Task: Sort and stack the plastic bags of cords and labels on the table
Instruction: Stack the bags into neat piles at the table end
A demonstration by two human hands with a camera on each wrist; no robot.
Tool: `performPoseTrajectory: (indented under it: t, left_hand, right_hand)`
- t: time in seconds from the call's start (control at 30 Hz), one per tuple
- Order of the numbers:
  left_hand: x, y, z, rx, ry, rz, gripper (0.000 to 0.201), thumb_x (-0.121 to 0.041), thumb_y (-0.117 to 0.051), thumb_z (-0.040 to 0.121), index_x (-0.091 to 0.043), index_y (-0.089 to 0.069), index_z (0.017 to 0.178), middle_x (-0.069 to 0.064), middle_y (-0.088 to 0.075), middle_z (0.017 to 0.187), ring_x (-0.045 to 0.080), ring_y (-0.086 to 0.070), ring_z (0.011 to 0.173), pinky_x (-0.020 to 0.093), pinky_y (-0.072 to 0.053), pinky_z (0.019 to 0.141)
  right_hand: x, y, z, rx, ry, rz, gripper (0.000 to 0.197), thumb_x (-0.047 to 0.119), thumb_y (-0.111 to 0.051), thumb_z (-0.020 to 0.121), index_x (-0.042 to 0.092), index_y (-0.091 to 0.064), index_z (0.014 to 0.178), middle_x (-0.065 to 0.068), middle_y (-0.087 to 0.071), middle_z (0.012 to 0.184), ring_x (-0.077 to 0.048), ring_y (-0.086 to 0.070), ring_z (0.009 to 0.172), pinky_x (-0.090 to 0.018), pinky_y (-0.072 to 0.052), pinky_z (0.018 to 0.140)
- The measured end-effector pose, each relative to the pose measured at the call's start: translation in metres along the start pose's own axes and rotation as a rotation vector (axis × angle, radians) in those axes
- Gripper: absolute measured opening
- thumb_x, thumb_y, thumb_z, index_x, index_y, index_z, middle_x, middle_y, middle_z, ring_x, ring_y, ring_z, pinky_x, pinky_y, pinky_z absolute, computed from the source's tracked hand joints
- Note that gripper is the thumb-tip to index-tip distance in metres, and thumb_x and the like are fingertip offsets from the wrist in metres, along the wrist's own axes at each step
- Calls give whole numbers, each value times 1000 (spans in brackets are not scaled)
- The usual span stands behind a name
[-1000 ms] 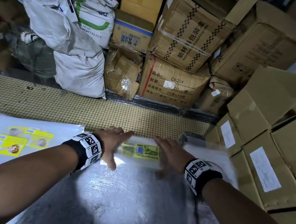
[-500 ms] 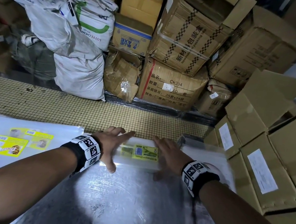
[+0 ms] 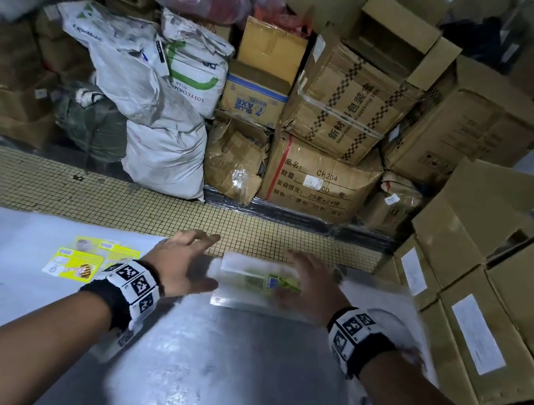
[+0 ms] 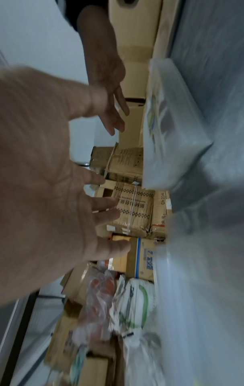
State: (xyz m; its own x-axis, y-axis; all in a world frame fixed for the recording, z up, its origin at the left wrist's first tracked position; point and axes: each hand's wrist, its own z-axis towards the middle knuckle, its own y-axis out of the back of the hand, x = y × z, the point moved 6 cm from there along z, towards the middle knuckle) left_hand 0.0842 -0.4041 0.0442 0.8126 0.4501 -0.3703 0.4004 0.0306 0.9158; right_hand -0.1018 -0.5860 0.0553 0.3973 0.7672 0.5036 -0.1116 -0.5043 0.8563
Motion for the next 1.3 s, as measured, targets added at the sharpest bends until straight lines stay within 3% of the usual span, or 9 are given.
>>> performPoseTrajectory:
  t: [0.1,0.23,0.4,0.5,0.6,0.77,0.87,1.13,1.3]
  left_hand:
    - [38,-2,-29,-111,157,39,108,-88,-38,59,-33,-28,151,-1,-38,148,22,-35,137,46,-27,115]
    - [98,-5,-84,-184,396,36,91,-72,-55,68,-39,-28,149,-4,-34,149,19,-25,141,51,-12,117]
    - [153,-1,-136,-208,599,-10,81,-68,-64,67,-45,-35,139,-4,-30,148,19,-28,139,54,-18,111]
    - [170,-9,-143,-148,577,-89,79,-65,-59,60,-50,-37,134,-8,-33,146,19,-37,135,55,-27,108]
    - [187,-22,-145,-97,554,-165,82,-68,-58,66,-49,-27,140,-5,-16,156,25,-20,143,57,-19,113]
    - [196,-26,-145,-96,501,-215,76,-60,-59,71,-48,-29,140,-5,-14,155,24,-15,143,53,-16,114]
    - [202,-25,-147,-124,459,-236,69,-56,-60,75,-46,-33,138,-6,-17,152,23,-16,142,47,-15,116]
    - [224,-23,-152,-217,403,-315,51,-37,-57,76,-30,-60,127,2,-41,147,25,-33,137,29,-17,113]
    - [235,-37,-173,-162,455,-313,51,-46,-49,66,-47,-55,116,-20,-40,146,17,-29,139,39,-23,115]
  right_hand:
    - [35,-25,8,-76,35,86,65,41,-68,91,15,-44,145,-6,-44,142,-20,-39,132,-42,-37,111]
    - [98,-77,29,-28,70,91,62,46,-66,90,16,-49,142,-5,-48,138,-20,-44,131,-33,-35,111]
    - [173,-131,67,59,43,57,56,31,-68,91,14,-50,141,-8,-44,145,-23,-39,136,-33,-32,112]
    - [206,-144,97,53,66,-15,57,32,-66,92,14,-48,142,-6,-44,146,-23,-40,137,-31,-31,111]
    - [227,-150,129,60,27,-181,72,42,-70,86,17,-42,147,-4,-41,151,-24,-38,139,-37,-31,114]
    - [229,-168,163,302,-137,-229,101,43,-81,76,24,-23,156,-4,-39,156,-29,-39,141,-50,-28,116]
    - [225,-176,165,273,-161,-309,92,46,-81,73,24,-35,150,-3,-45,146,-30,-42,135,-52,-34,110]
    - [233,-199,132,267,-230,-255,101,57,-79,69,29,-29,153,-5,-29,153,-33,-29,139,-53,-31,112]
    - [236,-237,106,258,-312,-27,101,70,-73,44,29,-51,134,-6,-56,125,-31,-51,119,-42,-45,101]
